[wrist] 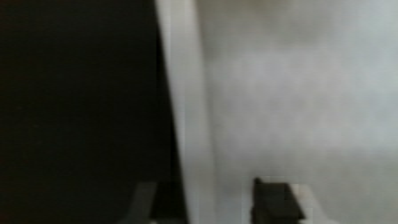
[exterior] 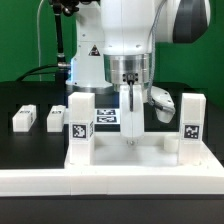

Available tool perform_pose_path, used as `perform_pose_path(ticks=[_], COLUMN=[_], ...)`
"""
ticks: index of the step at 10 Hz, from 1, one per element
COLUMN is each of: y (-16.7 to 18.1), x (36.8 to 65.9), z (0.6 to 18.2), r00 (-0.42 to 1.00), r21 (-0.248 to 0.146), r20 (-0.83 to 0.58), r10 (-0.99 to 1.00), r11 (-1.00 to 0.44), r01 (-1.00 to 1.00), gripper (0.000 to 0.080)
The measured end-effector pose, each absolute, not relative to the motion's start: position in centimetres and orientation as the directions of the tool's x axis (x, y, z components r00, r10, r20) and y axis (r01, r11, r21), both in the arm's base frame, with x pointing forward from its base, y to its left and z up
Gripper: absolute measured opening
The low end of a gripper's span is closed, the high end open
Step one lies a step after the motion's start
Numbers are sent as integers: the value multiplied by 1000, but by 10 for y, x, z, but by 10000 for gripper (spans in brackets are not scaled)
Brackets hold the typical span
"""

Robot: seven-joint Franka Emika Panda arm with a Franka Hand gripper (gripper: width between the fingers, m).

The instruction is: Assemble desk

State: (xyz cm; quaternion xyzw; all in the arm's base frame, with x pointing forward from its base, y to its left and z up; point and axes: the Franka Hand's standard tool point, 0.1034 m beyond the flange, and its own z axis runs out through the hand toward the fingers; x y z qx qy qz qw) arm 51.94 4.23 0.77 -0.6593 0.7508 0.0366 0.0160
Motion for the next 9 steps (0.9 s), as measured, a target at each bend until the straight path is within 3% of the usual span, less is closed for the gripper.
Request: perform_pose_path(ticks=[2,9], y=[43,43], x=[518,518], z=[8,8], r00=[-110,-96], r21=[35,34], r20=[-73,-73], r10=[-991,-993], r11=[107,94], r01=[-994,-995], gripper=[67,67])
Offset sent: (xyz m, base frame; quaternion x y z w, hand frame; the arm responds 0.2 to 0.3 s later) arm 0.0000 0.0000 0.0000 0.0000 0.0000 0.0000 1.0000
